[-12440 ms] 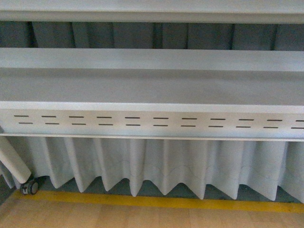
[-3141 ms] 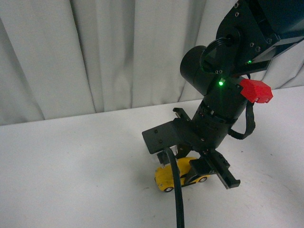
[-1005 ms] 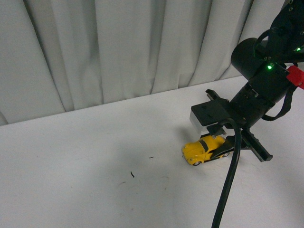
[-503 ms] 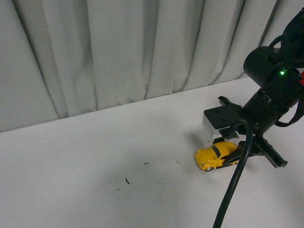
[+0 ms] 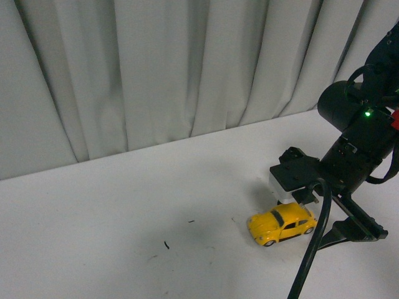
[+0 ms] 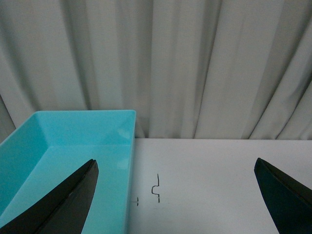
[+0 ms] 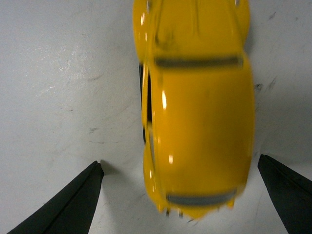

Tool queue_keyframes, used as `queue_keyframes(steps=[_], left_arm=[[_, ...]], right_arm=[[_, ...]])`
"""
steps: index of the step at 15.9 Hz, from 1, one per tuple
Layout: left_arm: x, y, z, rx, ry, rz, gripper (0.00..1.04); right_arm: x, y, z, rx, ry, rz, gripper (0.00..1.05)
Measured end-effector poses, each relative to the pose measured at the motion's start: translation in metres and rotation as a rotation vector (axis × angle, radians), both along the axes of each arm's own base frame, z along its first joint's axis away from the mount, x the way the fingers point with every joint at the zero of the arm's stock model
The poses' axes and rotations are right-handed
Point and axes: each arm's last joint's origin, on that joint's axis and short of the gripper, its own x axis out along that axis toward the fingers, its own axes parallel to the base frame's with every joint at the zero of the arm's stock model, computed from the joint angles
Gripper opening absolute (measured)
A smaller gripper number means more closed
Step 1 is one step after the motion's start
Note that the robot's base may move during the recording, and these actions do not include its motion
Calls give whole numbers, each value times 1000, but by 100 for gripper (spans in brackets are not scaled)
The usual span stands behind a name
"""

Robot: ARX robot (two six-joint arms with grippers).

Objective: Wind up and store yellow beetle toy

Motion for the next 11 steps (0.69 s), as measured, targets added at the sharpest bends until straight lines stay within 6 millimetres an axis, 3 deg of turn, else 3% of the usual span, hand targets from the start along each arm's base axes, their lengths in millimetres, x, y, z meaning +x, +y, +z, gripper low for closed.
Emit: queue_keyframes(steps=[11], left_arm=[[0,0,0,0,0,0,98]], right_arm=[[-9,9,2,-18,-18,17,98]])
